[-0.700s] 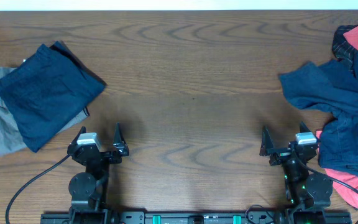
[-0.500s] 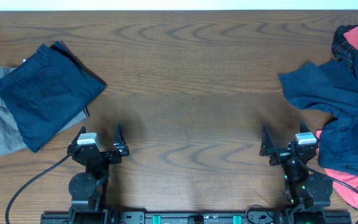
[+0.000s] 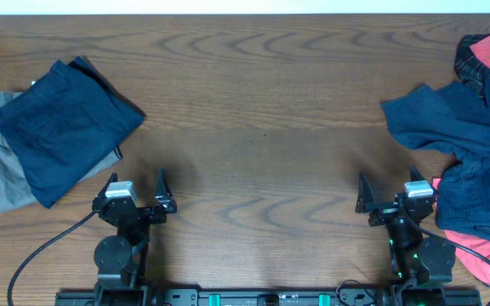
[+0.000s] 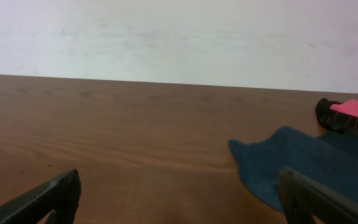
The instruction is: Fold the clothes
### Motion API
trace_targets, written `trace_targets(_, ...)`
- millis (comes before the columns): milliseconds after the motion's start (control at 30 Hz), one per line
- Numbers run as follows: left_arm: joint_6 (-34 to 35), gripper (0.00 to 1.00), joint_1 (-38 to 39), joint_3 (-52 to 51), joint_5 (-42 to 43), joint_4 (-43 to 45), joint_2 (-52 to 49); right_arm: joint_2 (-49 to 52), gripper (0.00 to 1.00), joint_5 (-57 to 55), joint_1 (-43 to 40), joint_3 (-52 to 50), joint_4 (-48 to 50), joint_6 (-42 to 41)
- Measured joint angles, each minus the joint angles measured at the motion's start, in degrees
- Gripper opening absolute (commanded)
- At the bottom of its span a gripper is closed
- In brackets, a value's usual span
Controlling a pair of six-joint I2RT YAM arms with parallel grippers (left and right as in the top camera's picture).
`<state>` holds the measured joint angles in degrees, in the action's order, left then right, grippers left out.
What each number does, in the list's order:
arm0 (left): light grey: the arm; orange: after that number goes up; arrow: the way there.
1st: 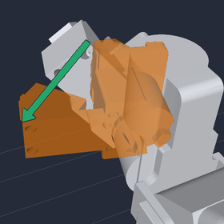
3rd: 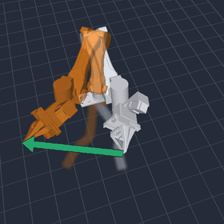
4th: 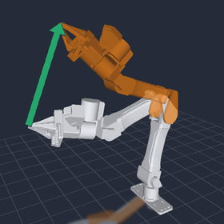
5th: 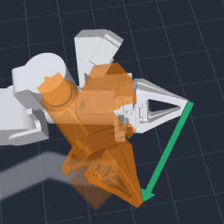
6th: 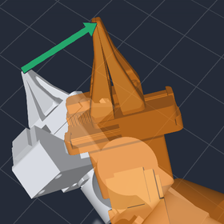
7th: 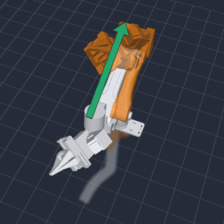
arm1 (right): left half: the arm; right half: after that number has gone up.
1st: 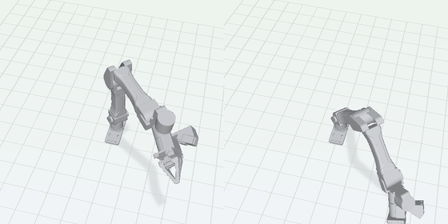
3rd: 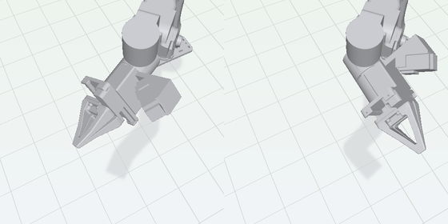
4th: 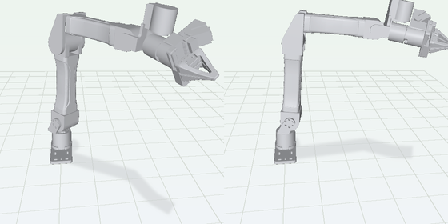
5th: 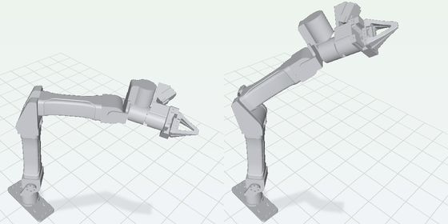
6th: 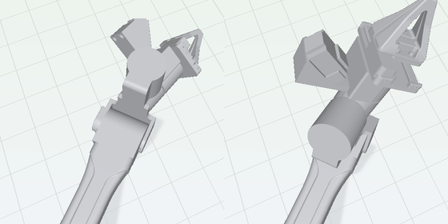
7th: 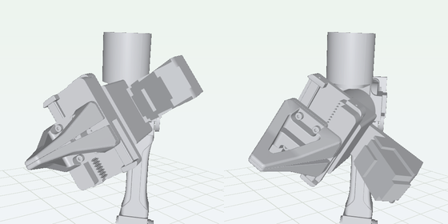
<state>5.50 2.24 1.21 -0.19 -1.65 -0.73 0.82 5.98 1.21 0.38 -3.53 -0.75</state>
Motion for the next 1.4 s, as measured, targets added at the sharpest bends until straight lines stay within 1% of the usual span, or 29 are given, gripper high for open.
trace_targets(467, 0.0, 0.98, 0.0, 0.0, 0.0, 0.0, 0.0, 0.9, 0.99, -0.1, 0.0, 0.0, 0.0, 0.0)
trace_targets(667, 0.0, 0.98, 0.0, 0.0, 0.0, 0.0, 0.0, 4.7, 0.99, -1.7, 0.0, 0.4, -1.4, 0.0)
trace_targets(800, 0.0, 0.98, 0.0, 0.0, 0.0, 0.0, 0.0, 8.5, 0.99, -3.1, 0.0, 2.6, -4.6, 0.0)
trace_targets(933, 0.0, 0.98, 0.0, 0.0, 0.0, 0.0, 0.0, 13.2, 0.99, -3.9, 0.0, 7.0, -7.3, 0.0)
trace_targets(1133, 0.0, 0.98, 0.0, 0.2, 0.0, -0.2, 0.0, 22.3, 0.99, -4.8, 0.0, 16.6, -11.1, 0.0)
trace_targets(1267, 0.5, 0.98, 0.0, 0.8, 0.0, -1.3, -0.3, 30.6, 0.99, -5.2, 0.0, 24.9, -15.9, 0.0)
trace_targets(1400, 2.8, 0.98, 0.0, 2.3, -0.2, -4.5, -3.7, 39.6, 0.99, -6.3, 0.0, 33.8, -23.0, 0.0)
